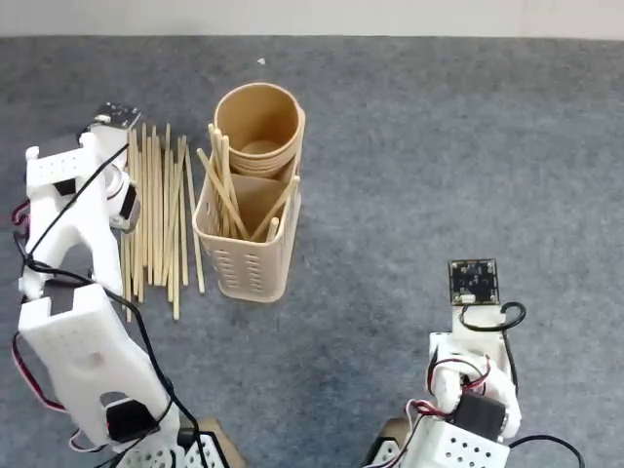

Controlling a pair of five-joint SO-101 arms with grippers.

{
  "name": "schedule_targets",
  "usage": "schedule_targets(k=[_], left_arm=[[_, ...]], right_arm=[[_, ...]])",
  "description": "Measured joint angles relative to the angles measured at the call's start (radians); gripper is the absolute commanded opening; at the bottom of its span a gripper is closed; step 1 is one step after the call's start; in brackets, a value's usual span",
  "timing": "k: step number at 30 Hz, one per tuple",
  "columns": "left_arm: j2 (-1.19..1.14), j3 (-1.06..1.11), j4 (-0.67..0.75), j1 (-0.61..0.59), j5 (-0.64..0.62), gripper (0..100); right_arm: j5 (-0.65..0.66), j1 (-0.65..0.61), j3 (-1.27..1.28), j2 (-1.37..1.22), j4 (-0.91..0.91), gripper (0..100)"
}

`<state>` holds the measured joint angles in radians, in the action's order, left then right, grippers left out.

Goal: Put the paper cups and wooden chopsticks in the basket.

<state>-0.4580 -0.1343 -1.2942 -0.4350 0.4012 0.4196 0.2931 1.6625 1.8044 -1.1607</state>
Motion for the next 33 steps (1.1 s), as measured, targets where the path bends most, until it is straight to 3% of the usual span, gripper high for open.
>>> schedule_targets(k=[11,20,24,28,33], left_arm=[[-0.178,-0.071,0.058,-0.028,-0.002,11],[-0.264,-0.219,-0.006,-0.063,-0.002,10],[-0.347,-0.253,-0.008,-0.058,-0.002,0],[-0.404,-0.305,-0.014,-0.043,-0.002,0],[-0.419,-0.483,-0.166,-0.043,-0.002,0]], right_arm=[[0.0,0.0,0.0,0.0,0.0,8.8],[0.0,0.0,0.0,0.0,0.0,8.8],[0.0,0.0,0.0,0.0,0.0,8.8],[0.0,0.0,0.0,0.0,0.0,8.8],[0.0,0.0,0.002,0.0,0.0,8.8]])
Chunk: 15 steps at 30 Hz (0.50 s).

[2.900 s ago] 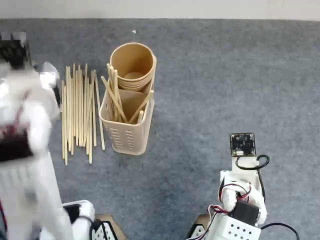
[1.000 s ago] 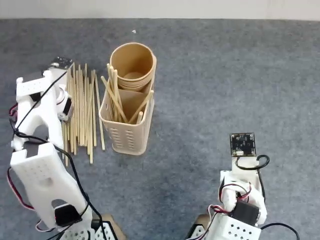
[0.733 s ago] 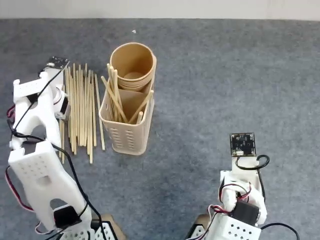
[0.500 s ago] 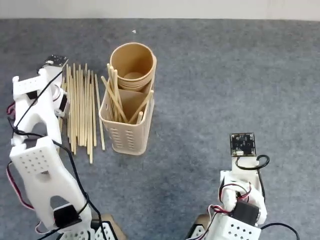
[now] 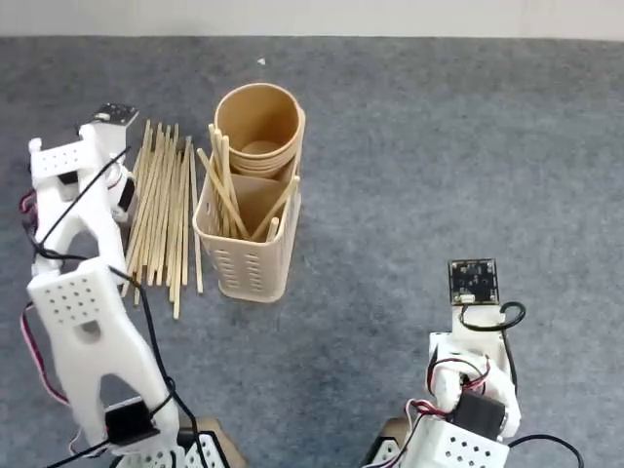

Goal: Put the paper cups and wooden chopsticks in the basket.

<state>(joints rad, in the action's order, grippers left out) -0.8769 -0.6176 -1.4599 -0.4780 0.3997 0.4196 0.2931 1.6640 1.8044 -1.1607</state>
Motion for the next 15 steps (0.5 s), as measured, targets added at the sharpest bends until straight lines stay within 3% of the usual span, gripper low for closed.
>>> schedule_targets(k=[8,11,15], left_arm=[[-0.028,-0.566,-0.285,-0.021,-0.051,0],[-0.023,-0.763,-0.305,-0.032,-0.112,0],[0.06,-0.839,-0.319,-0.037,-0.184,0]], right_arm=[[0.0,0.0,0.0,0.0,0.0,8.8],[0.0,0.0,0.0,0.0,0.0,8.8],[0.0,0.0,0.0,0.0,0.0,8.8]])
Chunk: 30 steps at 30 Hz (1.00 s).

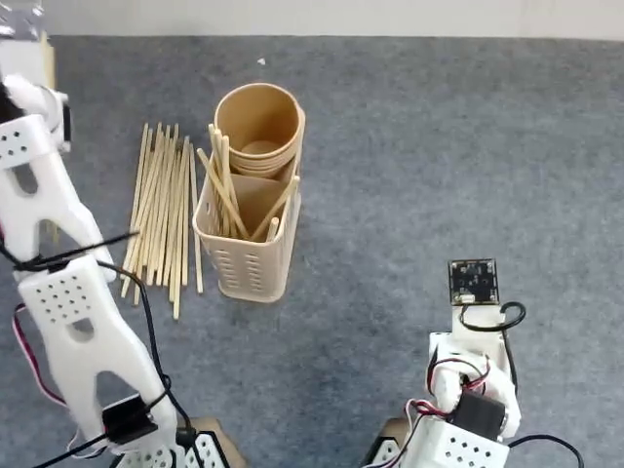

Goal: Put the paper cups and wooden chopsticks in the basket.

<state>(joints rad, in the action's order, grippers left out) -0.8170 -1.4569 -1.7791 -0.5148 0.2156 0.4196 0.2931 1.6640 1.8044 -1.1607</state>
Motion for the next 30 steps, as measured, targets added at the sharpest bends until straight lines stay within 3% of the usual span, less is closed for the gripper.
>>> schedule_targets(k=[7,11,15,20,26,30], left_arm=[[0.285,0.101,0.0,0.077,-0.061,0],[0.612,0.448,0.0,0.17,-0.066,0],[1.002,0.858,0.017,0.354,-0.068,0],[1.359,1.226,0.262,0.563,-0.155,0],[1.399,1.494,0.632,0.6,-0.273,0],[1.402,1.585,0.795,0.637,-0.302,0]], right_arm=[[0.0,0.0,0.0,0.0,0.0,8.8],[0.0,0.0,0.0,0.0,0.0,8.8],[0.0,0.0,0.0,0.0,0.0,8.8],[0.0,0.0,0.0,0.0,0.0,8.8],[0.0,0.0,0.0,0.0,0.0,8.8],[0.0,0.0,0.0,0.0,0.0,8.8]])
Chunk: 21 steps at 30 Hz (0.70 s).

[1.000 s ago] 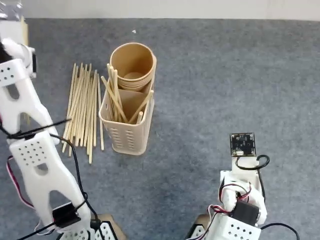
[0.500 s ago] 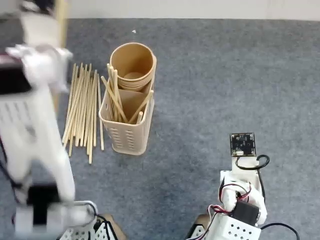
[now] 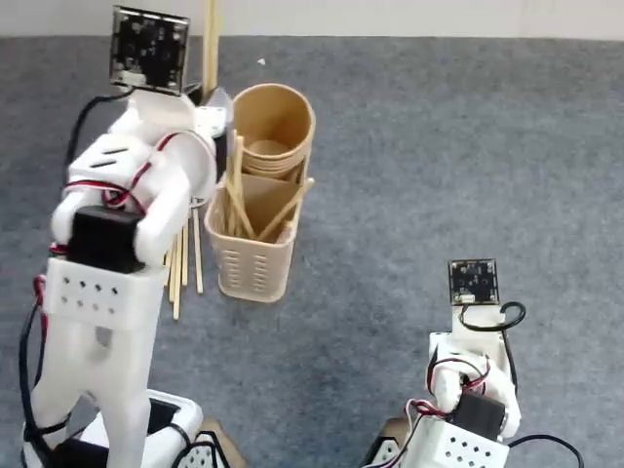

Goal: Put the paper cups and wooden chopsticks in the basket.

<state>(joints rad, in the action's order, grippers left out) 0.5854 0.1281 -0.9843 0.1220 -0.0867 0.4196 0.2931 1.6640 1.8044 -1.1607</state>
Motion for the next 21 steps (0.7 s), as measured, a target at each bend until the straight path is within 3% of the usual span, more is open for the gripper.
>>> schedule_targets(k=[7,21], left_arm=[[0.0,-0.015,0.04,0.077,-0.003,0],[0.0,-0.158,-0.041,0.037,-0.005,0]], right_arm=[[0.0,0.0,0.0,0.0,0.0,8.8],[0.0,0.0,0.0,0.0,0.0,8.8]])
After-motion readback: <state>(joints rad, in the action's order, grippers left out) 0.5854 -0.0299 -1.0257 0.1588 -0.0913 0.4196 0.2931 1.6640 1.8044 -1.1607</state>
